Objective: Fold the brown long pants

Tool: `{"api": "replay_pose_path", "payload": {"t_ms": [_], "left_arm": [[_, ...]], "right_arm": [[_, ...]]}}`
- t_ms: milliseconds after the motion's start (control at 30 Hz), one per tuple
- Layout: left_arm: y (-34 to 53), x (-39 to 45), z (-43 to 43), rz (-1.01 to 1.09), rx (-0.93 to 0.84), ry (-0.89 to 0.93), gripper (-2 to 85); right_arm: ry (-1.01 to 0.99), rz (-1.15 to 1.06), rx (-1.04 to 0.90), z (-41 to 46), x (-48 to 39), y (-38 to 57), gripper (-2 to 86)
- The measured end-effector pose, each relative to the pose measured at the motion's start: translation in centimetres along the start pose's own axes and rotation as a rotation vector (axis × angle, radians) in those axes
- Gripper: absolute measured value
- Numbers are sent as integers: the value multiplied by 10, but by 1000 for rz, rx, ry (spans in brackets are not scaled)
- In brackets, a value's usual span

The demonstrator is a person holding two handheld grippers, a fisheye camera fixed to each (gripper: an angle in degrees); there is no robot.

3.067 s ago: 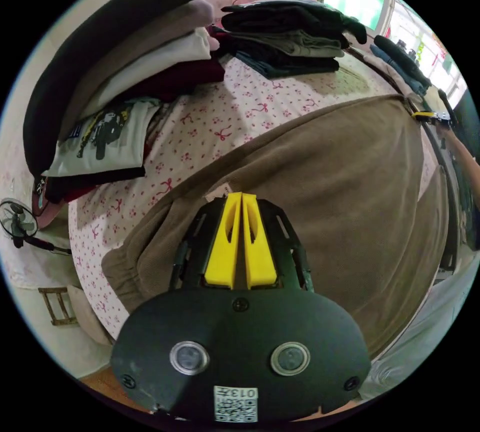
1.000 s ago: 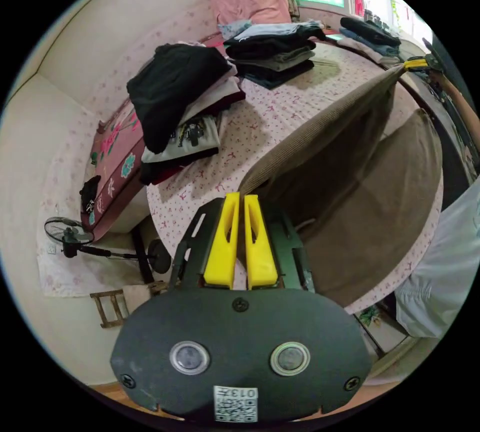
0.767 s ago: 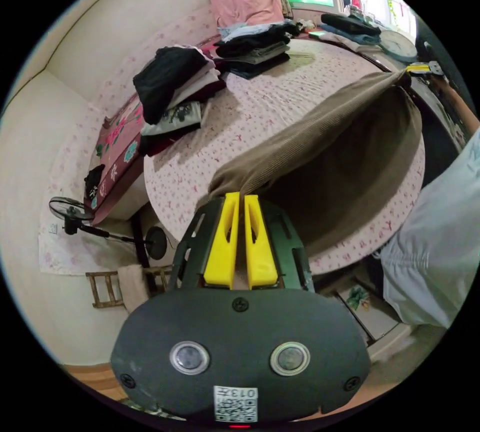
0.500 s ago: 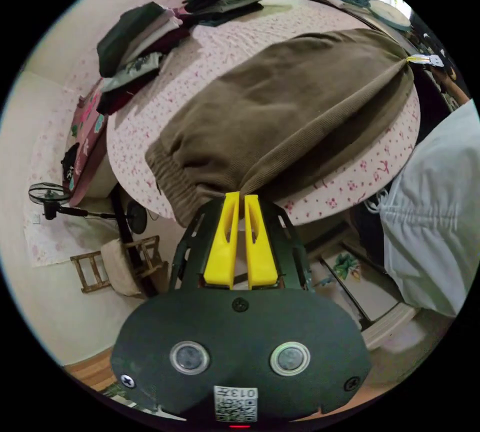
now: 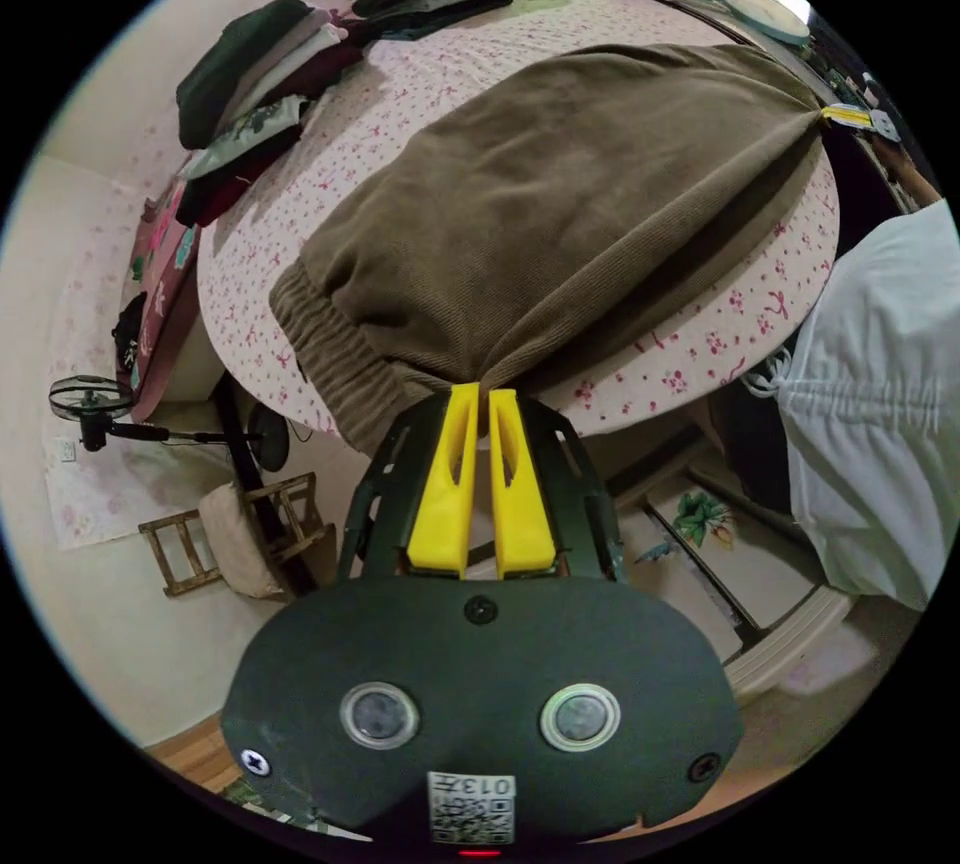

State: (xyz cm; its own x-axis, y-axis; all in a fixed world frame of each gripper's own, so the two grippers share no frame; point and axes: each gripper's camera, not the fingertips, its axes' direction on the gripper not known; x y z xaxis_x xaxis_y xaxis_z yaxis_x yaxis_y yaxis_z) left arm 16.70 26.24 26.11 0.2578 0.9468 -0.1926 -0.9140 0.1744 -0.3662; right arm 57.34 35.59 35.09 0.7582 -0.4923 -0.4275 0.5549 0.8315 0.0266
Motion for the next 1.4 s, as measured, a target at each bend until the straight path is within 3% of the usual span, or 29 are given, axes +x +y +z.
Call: {"api": "replay_pose_path", "payload": {"t_ms": [400,600,767,1233,1400], "left_arm": [[17,16,-11,-39,25,-1,64],[-10,60,-26,28,225,150,75],[-62,107,-5,234,213,165,83],[-116,86,34,370,89,329,7],[-107,69,10,354,188,377,3]], "right_arm": [[0,-54,-1,-6,-40,43,62],[-127,-372,126,-26,-117,36,73],[-125,-566,109,-10,-168,20,75],[-122,-620,53,10,-170,20,22],[-189,-553,120,-10,-148,29,13]]}}
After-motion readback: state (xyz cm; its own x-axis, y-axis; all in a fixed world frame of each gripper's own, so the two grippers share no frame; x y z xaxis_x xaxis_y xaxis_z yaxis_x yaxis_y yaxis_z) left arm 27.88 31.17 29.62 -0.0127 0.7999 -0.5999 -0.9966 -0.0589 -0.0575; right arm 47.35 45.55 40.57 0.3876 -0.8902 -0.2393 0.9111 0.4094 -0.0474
